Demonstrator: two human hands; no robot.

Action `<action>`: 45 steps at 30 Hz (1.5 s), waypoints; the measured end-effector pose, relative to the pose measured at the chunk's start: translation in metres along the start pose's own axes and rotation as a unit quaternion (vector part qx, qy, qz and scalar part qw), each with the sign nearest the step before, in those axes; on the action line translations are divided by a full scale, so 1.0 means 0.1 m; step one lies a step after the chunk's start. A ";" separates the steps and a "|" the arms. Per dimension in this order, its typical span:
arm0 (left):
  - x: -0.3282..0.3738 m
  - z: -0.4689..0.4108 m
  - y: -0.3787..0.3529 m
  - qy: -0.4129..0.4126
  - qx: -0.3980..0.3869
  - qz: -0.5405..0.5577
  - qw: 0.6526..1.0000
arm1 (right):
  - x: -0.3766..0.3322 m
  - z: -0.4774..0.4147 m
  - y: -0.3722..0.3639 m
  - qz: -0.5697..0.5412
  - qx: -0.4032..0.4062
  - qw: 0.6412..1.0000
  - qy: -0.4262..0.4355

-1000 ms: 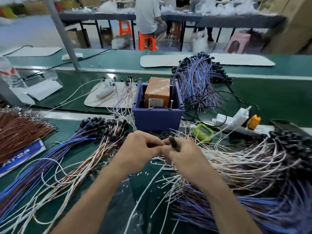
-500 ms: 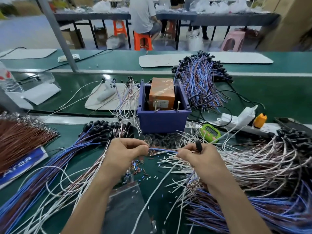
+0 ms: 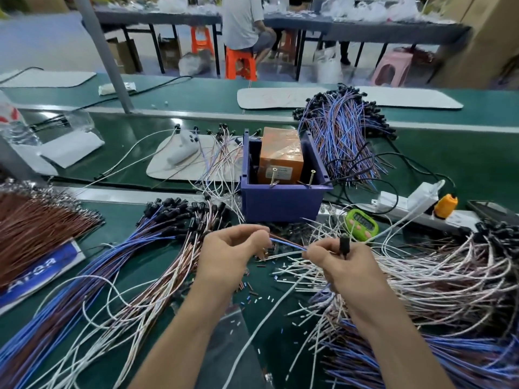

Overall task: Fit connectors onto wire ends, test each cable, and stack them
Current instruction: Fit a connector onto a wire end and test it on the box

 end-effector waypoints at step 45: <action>0.05 -0.34 -0.30 0.038 0.129 0.060 0.989 | 0.27 -0.13 0.14 -0.232 0.247 0.937 -0.083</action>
Point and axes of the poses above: each hand's wrist, its own z-axis away from the middle knuckle, its own y-axis out of the back of the hand, x = y × z, the point moved 10 cm from there along -z, towards the middle knuckle, and after that the axes turned 4 degrees about x, right-handed, at the moved point
